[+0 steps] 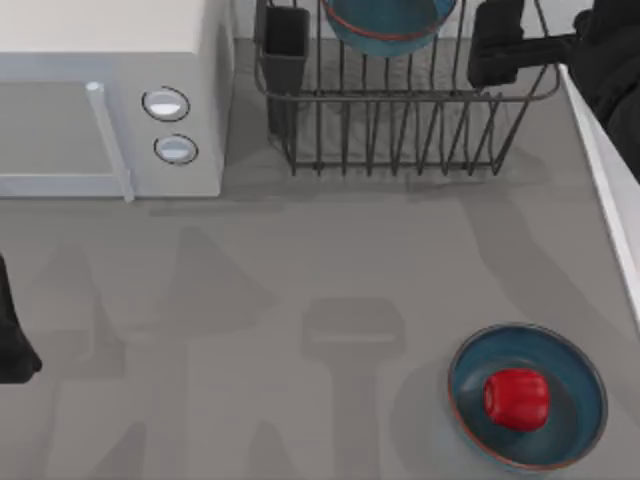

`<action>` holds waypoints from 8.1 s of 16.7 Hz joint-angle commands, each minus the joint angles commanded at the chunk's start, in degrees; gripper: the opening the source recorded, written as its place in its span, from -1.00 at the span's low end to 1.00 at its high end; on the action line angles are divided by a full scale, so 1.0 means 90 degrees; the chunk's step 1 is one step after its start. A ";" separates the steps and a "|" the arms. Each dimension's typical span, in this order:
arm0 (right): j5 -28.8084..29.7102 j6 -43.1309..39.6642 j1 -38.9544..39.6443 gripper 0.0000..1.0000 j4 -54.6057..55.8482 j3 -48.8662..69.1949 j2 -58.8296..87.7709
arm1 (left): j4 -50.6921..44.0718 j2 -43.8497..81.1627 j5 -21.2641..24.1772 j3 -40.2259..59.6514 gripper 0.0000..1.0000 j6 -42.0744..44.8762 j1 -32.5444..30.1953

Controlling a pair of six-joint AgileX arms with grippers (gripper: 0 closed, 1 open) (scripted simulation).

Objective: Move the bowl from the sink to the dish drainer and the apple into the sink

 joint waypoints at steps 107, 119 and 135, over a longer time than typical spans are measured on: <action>-0.2244 0.3890 0.0692 -1.00 -0.6891 0.0455 0.3101 | 0.0000 0.0000 0.0000 0.0000 1.00 0.0000 0.0000; -0.2253 0.3811 0.0736 -1.00 -0.8403 0.1361 0.2201 | 0.0000 0.0000 0.0000 0.0000 1.00 0.0000 0.0000; -0.2466 0.3330 0.0276 -1.00 -0.9109 0.2307 0.1800 | 0.0000 0.0000 0.0000 0.0000 1.00 0.0000 0.0000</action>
